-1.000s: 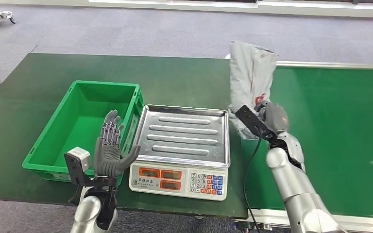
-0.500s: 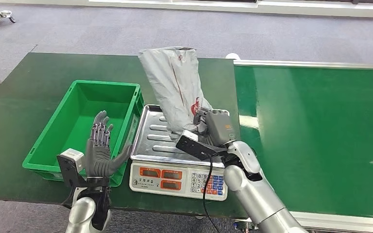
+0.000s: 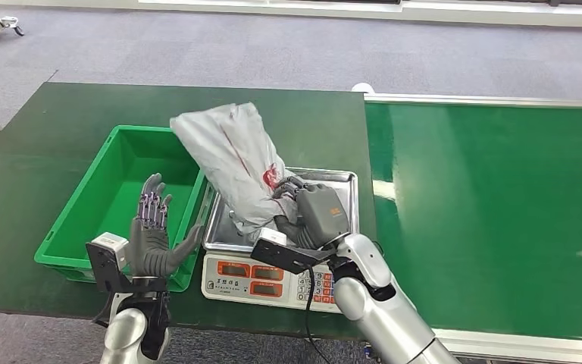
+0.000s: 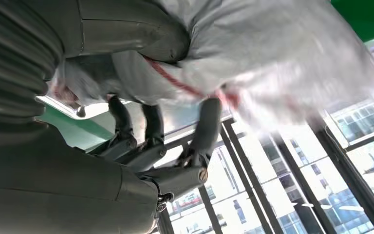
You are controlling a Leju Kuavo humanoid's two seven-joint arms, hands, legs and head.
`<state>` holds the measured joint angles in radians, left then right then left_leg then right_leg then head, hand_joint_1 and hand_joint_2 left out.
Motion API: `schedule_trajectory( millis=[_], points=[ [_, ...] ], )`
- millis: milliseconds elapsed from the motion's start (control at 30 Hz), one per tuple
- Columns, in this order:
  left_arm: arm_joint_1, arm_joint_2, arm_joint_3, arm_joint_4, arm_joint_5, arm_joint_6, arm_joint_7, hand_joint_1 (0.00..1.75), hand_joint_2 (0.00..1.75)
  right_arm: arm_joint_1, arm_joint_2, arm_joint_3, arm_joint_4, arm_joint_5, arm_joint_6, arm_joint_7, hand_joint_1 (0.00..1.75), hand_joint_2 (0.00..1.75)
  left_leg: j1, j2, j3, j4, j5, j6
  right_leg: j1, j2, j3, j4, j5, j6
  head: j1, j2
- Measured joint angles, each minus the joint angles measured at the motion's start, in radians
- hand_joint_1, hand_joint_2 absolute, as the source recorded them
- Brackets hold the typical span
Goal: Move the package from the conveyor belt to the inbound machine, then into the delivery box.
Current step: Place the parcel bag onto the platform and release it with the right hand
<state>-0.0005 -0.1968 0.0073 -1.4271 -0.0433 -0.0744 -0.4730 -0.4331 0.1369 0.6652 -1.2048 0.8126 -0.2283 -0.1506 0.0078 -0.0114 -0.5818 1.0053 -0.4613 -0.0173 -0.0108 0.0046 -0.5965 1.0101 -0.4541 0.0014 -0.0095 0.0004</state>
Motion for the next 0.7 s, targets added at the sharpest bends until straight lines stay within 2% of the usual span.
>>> schedule_trajectory(
  millis=[533, 700],
  points=[
    [0.024, -0.004, 0.015, -0.012, -0.012, 0.0, -0.002, 0.0, 1.75, 0.055, -0.035, 0.0, -0.063, 0.02, -0.026, 0.028, 0.0, 1.75, 0.0, 0.0, 0.0, 0.0, 0.0, 0.0, 0.0, 0.0, 0.0, 0.0, 0.0, 0.0, 0.0, 0.0],
    [0.028, -0.006, 0.016, -0.018, -0.06, 0.026, -0.009, 0.0, 1.75, 0.055, -0.04, -0.049, -0.08, -0.048, -0.055, 0.016, 0.0, 1.75, 0.0, 0.0, 0.0, 0.0, 0.0, 0.0, 0.0, 0.0, 0.0, 0.0, 0.0, 0.0, 0.0, 0.0]
  ],
)
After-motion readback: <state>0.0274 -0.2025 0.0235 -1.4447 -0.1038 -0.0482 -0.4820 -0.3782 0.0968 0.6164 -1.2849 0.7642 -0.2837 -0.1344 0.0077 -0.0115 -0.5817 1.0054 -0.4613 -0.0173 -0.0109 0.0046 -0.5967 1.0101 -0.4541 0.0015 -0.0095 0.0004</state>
